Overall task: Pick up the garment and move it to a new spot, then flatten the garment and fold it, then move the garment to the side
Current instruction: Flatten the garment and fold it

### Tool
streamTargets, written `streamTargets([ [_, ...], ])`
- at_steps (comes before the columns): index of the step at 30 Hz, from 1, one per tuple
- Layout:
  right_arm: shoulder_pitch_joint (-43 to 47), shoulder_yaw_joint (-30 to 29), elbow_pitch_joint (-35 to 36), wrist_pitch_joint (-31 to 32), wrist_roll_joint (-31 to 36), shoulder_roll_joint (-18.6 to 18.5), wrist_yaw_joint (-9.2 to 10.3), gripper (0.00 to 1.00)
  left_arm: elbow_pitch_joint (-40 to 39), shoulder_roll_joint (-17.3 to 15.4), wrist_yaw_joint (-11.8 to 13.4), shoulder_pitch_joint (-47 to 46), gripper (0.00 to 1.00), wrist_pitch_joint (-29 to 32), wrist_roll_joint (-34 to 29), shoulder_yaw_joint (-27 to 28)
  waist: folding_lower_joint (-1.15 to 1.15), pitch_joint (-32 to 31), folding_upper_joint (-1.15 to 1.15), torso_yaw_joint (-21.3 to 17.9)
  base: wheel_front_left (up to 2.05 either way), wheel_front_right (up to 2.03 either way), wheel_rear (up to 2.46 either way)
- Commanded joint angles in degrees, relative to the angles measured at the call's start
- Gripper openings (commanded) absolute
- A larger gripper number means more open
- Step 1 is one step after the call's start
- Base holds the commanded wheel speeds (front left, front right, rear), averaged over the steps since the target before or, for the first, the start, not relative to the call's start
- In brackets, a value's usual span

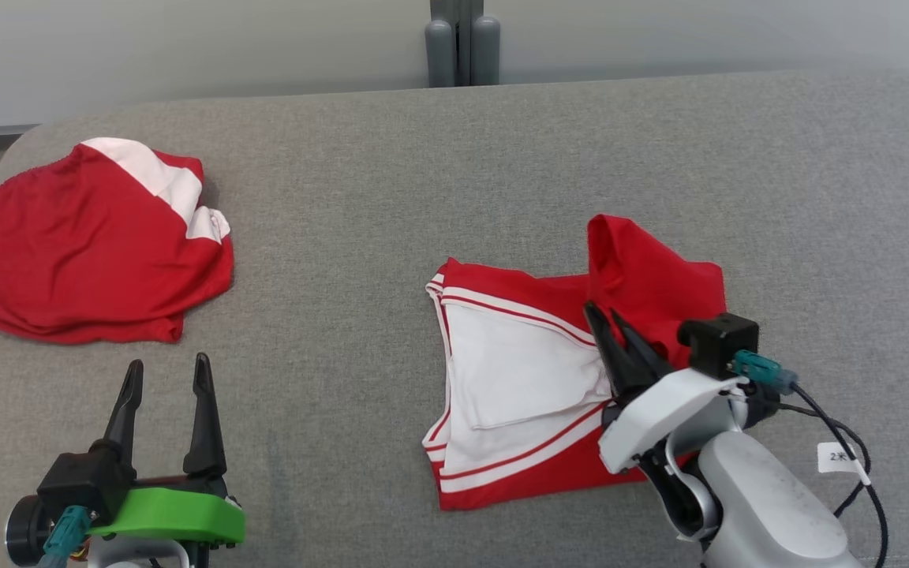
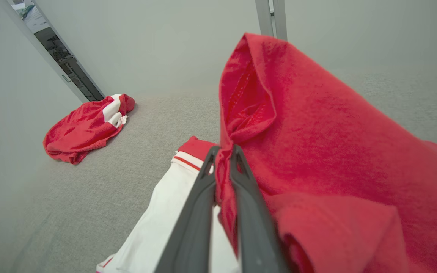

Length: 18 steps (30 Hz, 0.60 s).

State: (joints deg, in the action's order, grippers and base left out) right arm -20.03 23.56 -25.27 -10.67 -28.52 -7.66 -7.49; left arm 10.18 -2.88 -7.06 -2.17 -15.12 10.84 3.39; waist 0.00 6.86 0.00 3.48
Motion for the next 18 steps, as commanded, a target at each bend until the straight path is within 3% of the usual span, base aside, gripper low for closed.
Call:
streamTargets([
  [1, -1.04, 0.96, -0.31, 0.27, 0.06, 0.92, 0.0, 0.0, 0.1, -0.05, 0.19, -0.85, 1.0, -0.02, 0.26, -0.26, 0.0, 0.41, 0.0, 0.92, 0.0, 0.0, 0.0],
  [8, -3.97, 6.02, -3.99, 0.01, -0.89, 4.03, 0.0, 0.0, 0.59, -0.05, 0.43, -1.81, 1.0, -0.02, 0.78, -1.51, 0.0, 1.27, 0.0, 2.74, 0.0, 0.0, 0.0],
  [15, -5.42, 9.9, -8.38, -1.51, -3.75, 4.71, 0.0, 0.0, 1.43, -0.05, 0.57, -2.58, 1.0, -0.02, 1.53, -2.63, 0.0, 1.76, 0.0, 3.68, 0.0, 0.0, 0.0],
  [16, -5.62, 10.3, -8.8, -1.92, -4.06, 4.74, -0.01, 0.42, 1.53, -0.05, 0.55, -2.63, 1.0, -0.02, 1.55, -2.73, 0.0, 1.79, 0.0, 3.72, 0.0, 0.0, 0.0],
  [17, -5.83, 10.85, -9.1, -2.24, -4.82, 4.77, -0.01, 1.0, 1.65, -0.05, 0.59, -2.72, 1.0, -0.02, 1.54, -2.82, 0.0, 1.79, 0.0, 3.73, 0.0, 0.0, 0.0],
  [18, -6.04, 11.29, -9.28, -2.55, -5.26, 4.76, 0.0, 1.0, 1.71, -0.05, 0.62, -2.79, 1.0, -0.02, 1.55, -2.88, 0.0, 1.76, 0.0, 3.69, 0.0, 0.0, 0.0],
])
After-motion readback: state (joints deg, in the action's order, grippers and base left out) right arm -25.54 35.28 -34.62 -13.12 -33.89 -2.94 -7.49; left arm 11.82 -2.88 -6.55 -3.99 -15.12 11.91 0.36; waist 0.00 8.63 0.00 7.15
